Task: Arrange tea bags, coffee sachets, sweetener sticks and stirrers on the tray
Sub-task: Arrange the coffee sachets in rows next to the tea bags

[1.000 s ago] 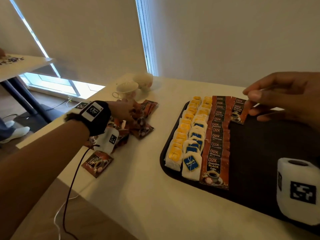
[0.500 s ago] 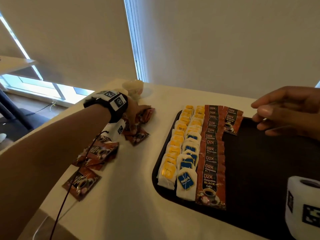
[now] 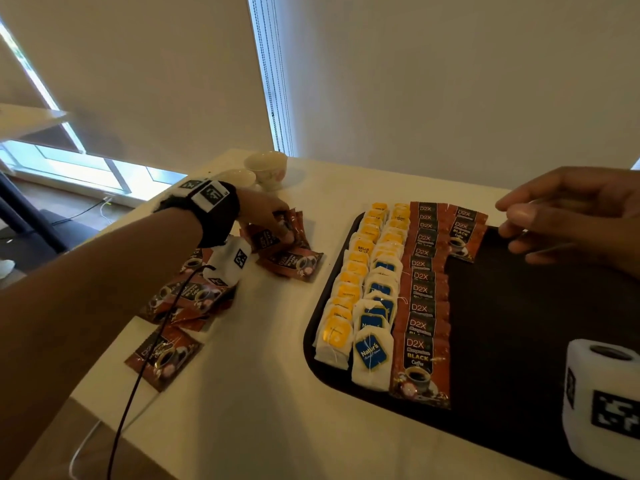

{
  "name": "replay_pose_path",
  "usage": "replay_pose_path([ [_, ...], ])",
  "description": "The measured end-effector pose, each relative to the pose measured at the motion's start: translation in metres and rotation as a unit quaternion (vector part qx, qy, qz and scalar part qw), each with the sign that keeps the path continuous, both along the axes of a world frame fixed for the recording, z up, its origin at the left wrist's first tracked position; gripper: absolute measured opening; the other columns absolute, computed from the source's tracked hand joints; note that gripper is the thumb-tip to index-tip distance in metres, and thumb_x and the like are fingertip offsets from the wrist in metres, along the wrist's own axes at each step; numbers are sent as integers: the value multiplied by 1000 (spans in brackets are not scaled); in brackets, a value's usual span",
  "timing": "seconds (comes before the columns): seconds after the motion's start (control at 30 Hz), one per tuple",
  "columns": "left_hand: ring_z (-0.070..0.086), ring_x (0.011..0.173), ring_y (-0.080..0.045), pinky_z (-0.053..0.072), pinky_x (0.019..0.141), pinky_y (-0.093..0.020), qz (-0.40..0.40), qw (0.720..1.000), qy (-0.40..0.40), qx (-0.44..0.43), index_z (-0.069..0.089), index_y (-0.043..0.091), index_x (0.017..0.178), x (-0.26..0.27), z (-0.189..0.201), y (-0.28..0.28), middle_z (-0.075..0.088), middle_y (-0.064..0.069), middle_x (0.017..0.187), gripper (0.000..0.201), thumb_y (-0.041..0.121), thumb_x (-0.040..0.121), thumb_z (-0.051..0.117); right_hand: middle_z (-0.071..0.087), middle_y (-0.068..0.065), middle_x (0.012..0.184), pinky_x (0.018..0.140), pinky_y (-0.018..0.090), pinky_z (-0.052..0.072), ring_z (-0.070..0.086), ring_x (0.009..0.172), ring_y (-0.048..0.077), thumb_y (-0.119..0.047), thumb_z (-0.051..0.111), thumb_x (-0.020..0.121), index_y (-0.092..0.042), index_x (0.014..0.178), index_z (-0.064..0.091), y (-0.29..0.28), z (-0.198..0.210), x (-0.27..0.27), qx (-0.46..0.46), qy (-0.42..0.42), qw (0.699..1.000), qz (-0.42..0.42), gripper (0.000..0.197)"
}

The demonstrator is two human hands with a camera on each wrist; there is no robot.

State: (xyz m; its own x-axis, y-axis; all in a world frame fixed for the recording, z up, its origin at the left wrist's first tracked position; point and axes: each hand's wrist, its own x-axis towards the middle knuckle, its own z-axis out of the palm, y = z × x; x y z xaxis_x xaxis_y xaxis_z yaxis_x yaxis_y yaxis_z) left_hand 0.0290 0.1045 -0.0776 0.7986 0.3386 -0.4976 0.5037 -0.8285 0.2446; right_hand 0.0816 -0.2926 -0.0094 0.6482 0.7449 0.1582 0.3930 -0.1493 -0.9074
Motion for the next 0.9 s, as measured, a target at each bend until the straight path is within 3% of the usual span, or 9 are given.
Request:
replay_pose_path([
  [0.1,63,89,-17,57,75,-32,-3,997,-73,-6,50,21,112,-9,4,6,60,0,101,36,37,84,67,73,0,85,58,17,54,72,76,14,-82,71,28,-35,85,72,0,1,1,-2,-2,1000,5,74],
  [0.2,65,89,-21,57,80,-39,-21,986,-165,12,54,16,114,-16,20,9,64,-7,106,36,36,86,65,73,1,86,57,16,54,71,77,14,-83,70,27,-35,85,72,2,0,2,-8,-3,1000,8,76],
  [0.3,64,88,-18,53,74,-33,-9,954,-292,-59,54,13,112,-22,45,-5,63,-9,106,31,27,86,64,73,2,85,59,18,55,71,76,13,-81,71,31,-32,86,72,7,-1,-2,-5,-11,1000,2,73],
  [0.37,65,89,-18,52,74,-30,-11,924,-356,-140,54,12,114,-26,62,-29,65,-7,104,37,31,84,63,73,0,85,63,23,57,71,77,12,-71,71,46,-29,86,71,15,0,-6,6,-13,1000,-14,58],
  [0.47,69,93,-16,57,72,-26,-63,896,-371,-234,56,17,114,-25,80,-77,67,-3,106,41,35,79,63,71,-7,91,66,22,57,68,84,7,-43,64,74,-31,94,68,33,3,-13,43,-1,997,-69,24],
  [0.53,70,90,-13,56,66,-22,-99,883,-379,-257,56,22,107,-18,85,-108,68,0,101,34,34,76,64,64,-13,105,76,26,57,64,93,6,-43,61,80,-35,110,62,46,5,-14,33,-23,994,-101,31],
  [0.63,71,83,-10,54,62,-19,-136,868,-389,-276,55,24,99,-8,87,-145,69,2,92,28,31,74,66,55,-10,124,89,33,51,56,108,8,-46,60,82,-36,126,51,57,7,-11,6,-40,993,-112,45],
  [0.73,71,80,-10,54,62,-18,-155,856,-385,-309,55,22,97,-1,80,-166,69,3,87,27,25,73,68,67,-1,107,81,36,56,67,92,12,-35,65,82,-26,120,58,54,8,-5,5,-28,994,-103,40],
  [0.9,71,84,-16,59,70,-31,-156,858,-364,-326,59,18,104,5,60,-172,71,0,96,43,29,66,74,72,2,84,70,30,57,70,76,12,-23,72,77,-25,106,65,40,-2,10,9,9,993,-116,30],
])
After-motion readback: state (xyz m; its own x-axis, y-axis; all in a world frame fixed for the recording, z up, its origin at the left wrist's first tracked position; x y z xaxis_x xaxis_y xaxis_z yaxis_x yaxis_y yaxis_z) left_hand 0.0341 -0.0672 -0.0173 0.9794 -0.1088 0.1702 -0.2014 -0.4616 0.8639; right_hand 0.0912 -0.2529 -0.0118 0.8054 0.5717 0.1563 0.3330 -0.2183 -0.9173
